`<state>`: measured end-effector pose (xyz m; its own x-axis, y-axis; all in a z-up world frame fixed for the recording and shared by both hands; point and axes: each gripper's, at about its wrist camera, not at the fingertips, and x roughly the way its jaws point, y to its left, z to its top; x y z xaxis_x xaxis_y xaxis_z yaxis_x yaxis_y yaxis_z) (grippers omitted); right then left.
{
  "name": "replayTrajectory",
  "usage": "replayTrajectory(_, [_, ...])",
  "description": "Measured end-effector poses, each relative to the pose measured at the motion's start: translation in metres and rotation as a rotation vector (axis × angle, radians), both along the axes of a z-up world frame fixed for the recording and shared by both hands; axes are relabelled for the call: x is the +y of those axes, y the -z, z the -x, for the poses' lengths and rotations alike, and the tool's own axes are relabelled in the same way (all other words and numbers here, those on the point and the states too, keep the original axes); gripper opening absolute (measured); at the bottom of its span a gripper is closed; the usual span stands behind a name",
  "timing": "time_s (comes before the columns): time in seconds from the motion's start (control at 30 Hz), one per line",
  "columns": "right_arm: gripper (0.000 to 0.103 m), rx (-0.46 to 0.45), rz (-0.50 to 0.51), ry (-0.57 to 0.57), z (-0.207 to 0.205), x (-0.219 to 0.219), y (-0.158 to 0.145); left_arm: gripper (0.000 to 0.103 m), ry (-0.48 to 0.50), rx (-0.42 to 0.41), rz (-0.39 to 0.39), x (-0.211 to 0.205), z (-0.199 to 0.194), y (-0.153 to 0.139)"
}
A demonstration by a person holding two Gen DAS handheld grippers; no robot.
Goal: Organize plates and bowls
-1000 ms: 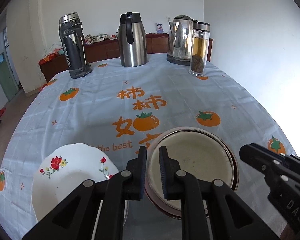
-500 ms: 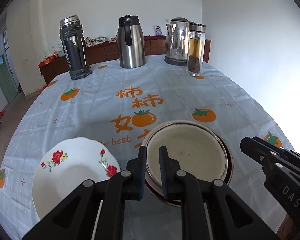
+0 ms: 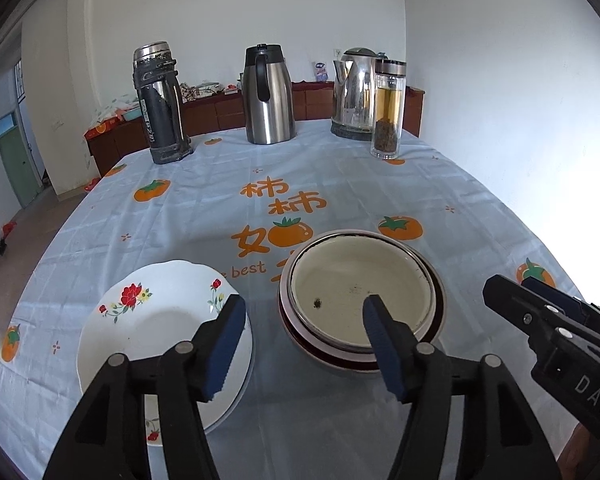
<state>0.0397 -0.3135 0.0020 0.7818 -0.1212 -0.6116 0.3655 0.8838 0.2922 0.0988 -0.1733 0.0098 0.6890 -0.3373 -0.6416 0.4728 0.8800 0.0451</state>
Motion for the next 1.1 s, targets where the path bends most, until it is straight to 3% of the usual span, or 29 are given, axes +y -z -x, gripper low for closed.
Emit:
replayTrajectory(0.27, [0.059,-0.019,-0.004,0.005,0.015,0.009,-0.001,0.076,-0.015,-0.045,0.008,0.013,0.017,-0.006])
replayTrajectory(1.1, [0.059,-0.045,0.025,-0.012,0.045,0.033,-0.002,0.076,-0.053,-0.056,-0.018,0.036,0.039,0.005])
